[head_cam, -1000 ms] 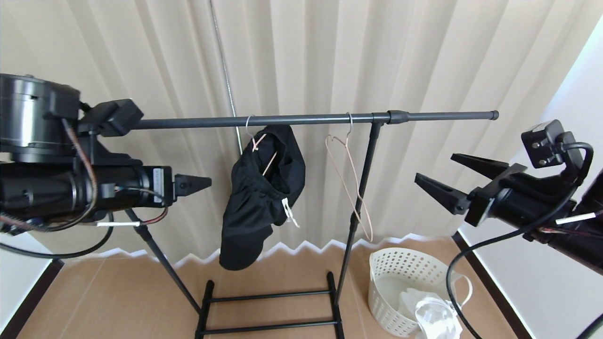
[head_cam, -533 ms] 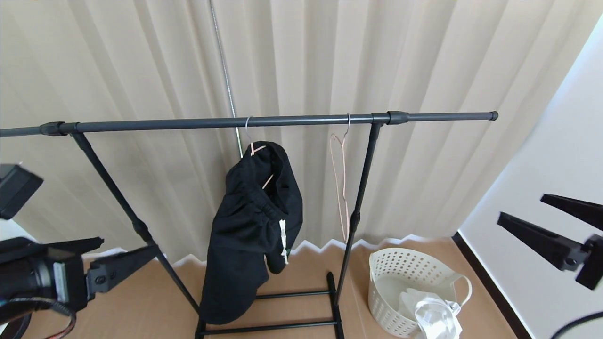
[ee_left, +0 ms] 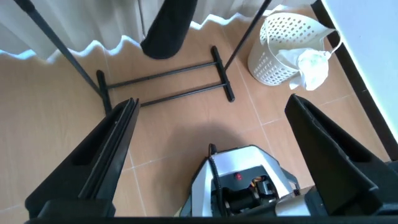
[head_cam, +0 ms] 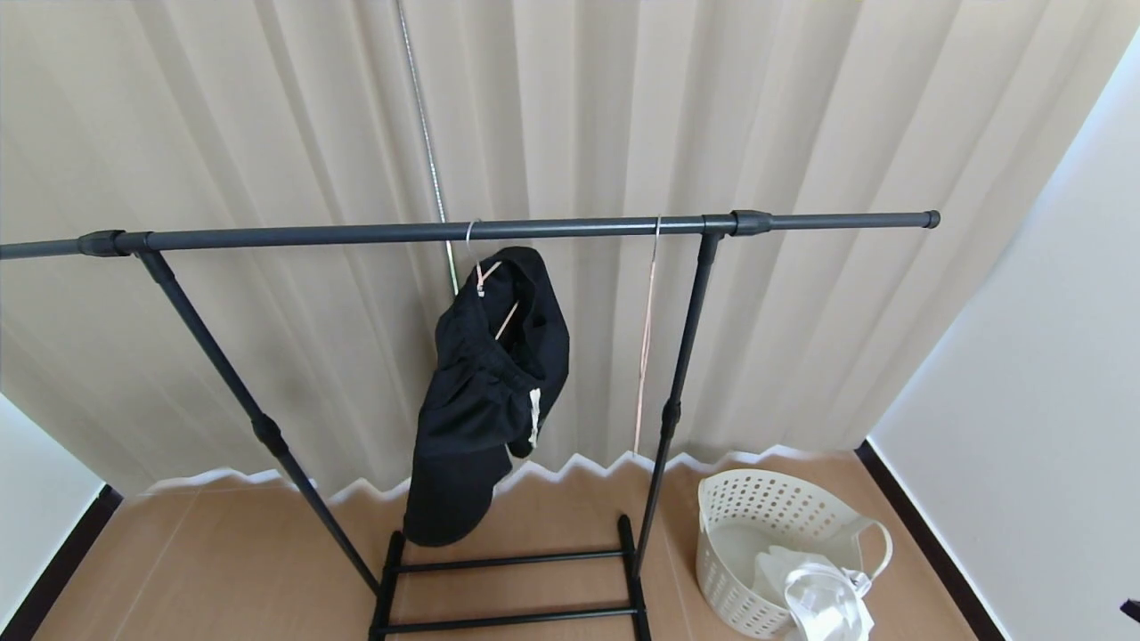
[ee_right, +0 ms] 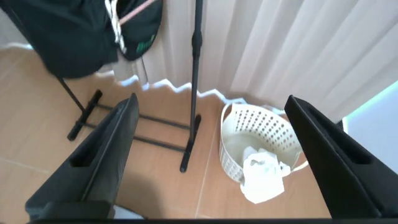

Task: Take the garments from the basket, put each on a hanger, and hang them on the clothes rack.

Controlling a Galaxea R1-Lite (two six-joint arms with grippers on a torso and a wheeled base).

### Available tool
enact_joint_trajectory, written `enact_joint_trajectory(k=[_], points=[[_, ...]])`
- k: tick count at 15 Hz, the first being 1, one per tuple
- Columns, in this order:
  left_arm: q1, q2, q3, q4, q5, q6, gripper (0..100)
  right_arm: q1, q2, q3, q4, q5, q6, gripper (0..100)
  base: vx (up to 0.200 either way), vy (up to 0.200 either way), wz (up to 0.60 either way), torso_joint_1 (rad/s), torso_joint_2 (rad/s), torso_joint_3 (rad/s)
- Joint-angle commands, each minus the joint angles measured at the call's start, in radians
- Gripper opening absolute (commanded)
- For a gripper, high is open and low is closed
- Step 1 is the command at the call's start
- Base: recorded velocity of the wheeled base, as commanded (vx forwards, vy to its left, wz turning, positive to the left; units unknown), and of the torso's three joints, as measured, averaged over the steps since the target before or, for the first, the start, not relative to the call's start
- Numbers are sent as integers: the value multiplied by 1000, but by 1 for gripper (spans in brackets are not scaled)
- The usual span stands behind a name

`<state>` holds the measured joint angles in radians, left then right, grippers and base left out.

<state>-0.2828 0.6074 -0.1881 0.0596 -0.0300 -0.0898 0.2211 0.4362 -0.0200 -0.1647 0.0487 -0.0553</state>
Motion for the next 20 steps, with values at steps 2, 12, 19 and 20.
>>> enact_joint_trajectory(k=[2,12,19,20], points=[[8,-175,102,2,9,62,100,-5,-238,17,180,0,-1,100,0,0,0,0,0,0],[294,-574,148,39,-25,216,100,-180,-376,15,186,-13,-5,100,0,0,0,0,0,0],[290,-603,144,46,-42,107,100,-209,-436,20,172,-47,15,100,0,0,0,0,0,0],[290,-603,144,46,-42,87,100,-209,-436,18,172,-46,38,100,0,0,0,0,0,0]])
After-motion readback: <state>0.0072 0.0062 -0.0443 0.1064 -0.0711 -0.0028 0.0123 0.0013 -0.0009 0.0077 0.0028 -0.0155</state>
